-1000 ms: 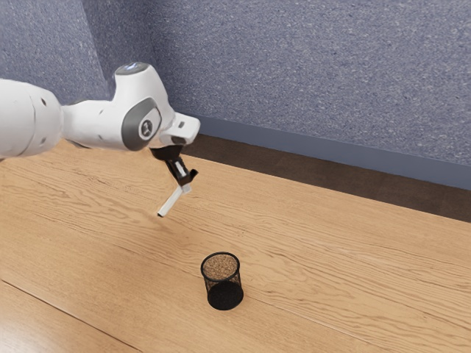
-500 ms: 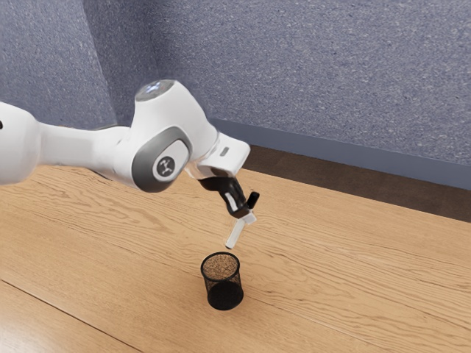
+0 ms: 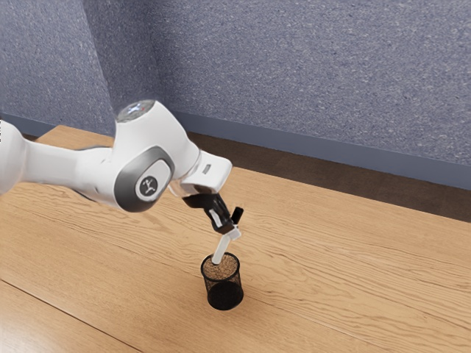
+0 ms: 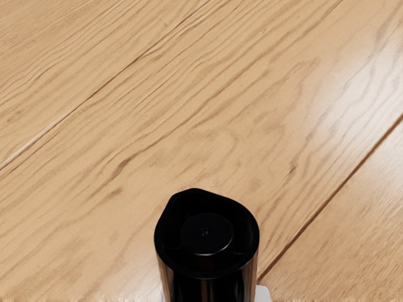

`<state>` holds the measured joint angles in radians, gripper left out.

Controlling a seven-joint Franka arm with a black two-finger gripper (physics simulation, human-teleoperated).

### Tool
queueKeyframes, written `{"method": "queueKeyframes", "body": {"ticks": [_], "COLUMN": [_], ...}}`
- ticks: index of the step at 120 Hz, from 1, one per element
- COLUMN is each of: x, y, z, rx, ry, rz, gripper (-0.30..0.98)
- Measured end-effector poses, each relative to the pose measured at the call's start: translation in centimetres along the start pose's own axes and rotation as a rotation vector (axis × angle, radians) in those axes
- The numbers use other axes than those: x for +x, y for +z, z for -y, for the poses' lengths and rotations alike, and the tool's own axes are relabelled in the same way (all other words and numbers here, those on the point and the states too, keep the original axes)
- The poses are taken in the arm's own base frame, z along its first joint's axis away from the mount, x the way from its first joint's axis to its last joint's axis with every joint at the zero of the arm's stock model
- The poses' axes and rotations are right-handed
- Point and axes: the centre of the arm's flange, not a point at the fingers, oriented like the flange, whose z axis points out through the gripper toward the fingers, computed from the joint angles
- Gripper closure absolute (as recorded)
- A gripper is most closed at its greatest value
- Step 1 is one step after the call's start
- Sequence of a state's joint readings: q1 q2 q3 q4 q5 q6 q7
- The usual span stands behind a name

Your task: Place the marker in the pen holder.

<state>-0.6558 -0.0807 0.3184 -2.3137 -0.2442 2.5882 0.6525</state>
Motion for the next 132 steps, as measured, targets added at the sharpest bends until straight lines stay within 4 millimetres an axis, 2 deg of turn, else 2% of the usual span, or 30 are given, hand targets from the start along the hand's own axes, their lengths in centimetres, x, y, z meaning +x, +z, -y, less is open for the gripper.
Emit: {"method": "queueKeyframes", "body": {"ticks": [44, 101, 107, 122, 132], "x": [-0.6, -1.4, -1.4, -1.7, -1.4], "y": [3.0, 5.3, 5.4, 5.4, 4.9], "z": [0.3, 0.0, 0.0, 0.1, 0.5], "rx": [0.013, 0.025, 0.022, 0.007, 0.006], "ry": [-0.004, 0.010, 0.011, 0.010, 0.012], "rz": [0.037, 0.056, 0.060, 0.069, 0.062], "gripper": [0.78, 0.78, 0.72, 0.45, 0.31]}}
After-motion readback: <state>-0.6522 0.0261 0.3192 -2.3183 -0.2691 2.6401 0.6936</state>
